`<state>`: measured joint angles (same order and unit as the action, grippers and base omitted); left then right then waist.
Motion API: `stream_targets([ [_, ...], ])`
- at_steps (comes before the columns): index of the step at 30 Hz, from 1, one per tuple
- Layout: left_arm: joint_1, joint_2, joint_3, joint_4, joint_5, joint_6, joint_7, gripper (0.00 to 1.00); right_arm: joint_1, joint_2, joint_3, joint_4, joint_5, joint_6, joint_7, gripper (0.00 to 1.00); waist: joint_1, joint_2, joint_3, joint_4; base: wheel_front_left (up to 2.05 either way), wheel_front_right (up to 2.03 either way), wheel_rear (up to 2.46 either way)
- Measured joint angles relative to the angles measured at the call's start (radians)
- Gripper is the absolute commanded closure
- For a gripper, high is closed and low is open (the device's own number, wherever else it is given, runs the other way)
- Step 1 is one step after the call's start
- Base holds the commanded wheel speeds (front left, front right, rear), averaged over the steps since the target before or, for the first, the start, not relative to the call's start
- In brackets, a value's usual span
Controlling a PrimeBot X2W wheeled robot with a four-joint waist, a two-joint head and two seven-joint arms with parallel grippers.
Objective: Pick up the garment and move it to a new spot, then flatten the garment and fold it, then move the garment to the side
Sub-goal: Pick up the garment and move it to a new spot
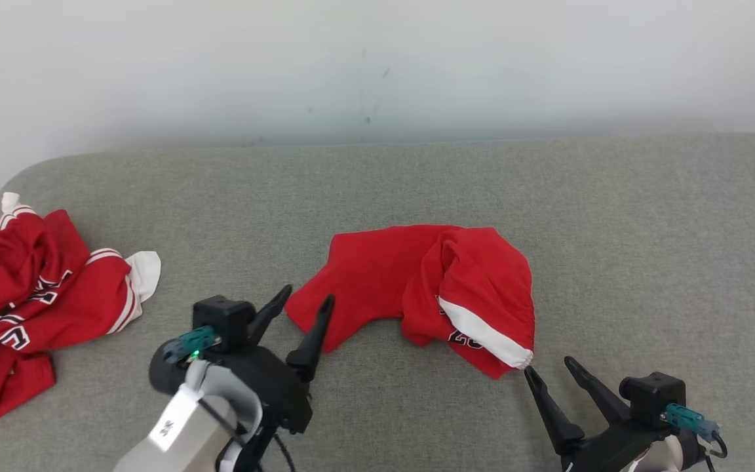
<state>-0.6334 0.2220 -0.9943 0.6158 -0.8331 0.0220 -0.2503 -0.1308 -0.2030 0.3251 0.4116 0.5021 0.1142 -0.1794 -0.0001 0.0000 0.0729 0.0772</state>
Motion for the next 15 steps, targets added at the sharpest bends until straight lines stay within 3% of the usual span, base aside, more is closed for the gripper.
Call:
stream_targets([
  [7, 0.101, 0.082, 0.061, -0.127, 0.007, 0.051, 0.0, 0.0, 0.005, -0.007, 0.003, -0.001, 0.025, 0.0, 0.013, 0.0, 0.0, 0.0, -0.01, 0.019, 0.0, 0.0, 0.0],
  [15, 0.2, 0.096, 0.104, -0.249, 0.024, 0.076, 0.0, 0.0, 0.005, -0.016, 0.001, 0.011, 0.033, 0.0, 0.025, 0.0, 0.0001, 0.0, -0.017, 0.053, 0.0, 0.0, 0.0],
])
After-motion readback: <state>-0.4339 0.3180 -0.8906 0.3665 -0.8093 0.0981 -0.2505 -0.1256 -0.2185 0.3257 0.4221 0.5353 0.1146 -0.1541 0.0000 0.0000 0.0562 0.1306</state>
